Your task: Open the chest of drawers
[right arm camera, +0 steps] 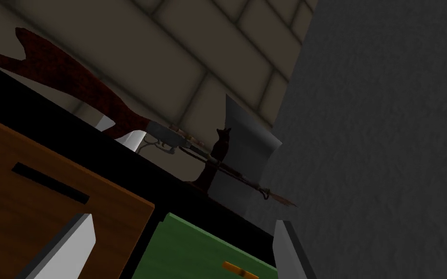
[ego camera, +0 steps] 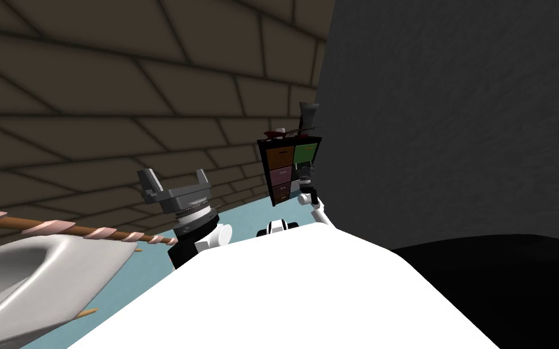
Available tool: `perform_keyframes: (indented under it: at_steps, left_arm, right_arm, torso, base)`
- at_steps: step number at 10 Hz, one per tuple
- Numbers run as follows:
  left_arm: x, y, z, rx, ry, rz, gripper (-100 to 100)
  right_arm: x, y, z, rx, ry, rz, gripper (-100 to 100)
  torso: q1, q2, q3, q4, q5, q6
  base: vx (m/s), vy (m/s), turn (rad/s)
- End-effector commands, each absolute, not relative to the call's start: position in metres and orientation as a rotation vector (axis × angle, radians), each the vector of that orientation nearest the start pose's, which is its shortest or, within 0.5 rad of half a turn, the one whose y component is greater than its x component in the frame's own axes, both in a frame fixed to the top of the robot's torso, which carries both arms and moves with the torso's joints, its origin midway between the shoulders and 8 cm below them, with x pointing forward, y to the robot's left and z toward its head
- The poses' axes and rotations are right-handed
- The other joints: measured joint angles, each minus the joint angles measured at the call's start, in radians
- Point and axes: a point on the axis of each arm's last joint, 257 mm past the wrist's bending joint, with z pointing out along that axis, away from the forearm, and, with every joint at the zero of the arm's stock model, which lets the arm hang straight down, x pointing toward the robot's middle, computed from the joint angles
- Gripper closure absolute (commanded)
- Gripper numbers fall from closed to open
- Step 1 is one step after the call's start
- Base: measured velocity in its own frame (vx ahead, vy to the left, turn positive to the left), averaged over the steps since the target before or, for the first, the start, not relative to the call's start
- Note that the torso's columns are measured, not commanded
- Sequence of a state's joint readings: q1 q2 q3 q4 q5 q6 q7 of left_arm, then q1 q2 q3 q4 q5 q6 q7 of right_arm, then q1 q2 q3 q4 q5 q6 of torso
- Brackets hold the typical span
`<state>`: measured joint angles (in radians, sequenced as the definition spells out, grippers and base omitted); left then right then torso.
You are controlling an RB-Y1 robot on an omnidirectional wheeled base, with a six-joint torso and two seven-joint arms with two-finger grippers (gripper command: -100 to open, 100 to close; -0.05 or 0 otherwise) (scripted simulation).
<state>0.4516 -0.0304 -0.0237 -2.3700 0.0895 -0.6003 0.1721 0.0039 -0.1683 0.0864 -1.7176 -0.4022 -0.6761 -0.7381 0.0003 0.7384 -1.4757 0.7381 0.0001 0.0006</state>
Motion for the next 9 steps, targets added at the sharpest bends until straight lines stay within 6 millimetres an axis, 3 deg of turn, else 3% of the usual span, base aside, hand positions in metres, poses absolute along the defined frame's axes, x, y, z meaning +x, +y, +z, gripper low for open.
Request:
perform_keyframes:
  at_steps: [1, 9]
  left_arm:
    - [0.304, 0.276, 0.094, -0.588, 0.322, -1.607, 0]
    - [0.304, 0.276, 0.094, -0.588, 0.323, -1.607, 0]
  right_arm:
    - [0.477, -0.260, -0.012, 1.041, 0.148, 2.448, -100]
    - [0.509, -0.261, -0.018, 1.119, -0.070, 2.673, -100]
  torso:
    - [-0.001, -0.001, 0.000, 0.000, 0.000, -0.001]
    - [-0.001, 0.000, 0.000, 0.000, 0.000, -0.001]
  base:
    - [0.013, -0.057, 0.110]
    - [0.007, -0.062, 0.153]
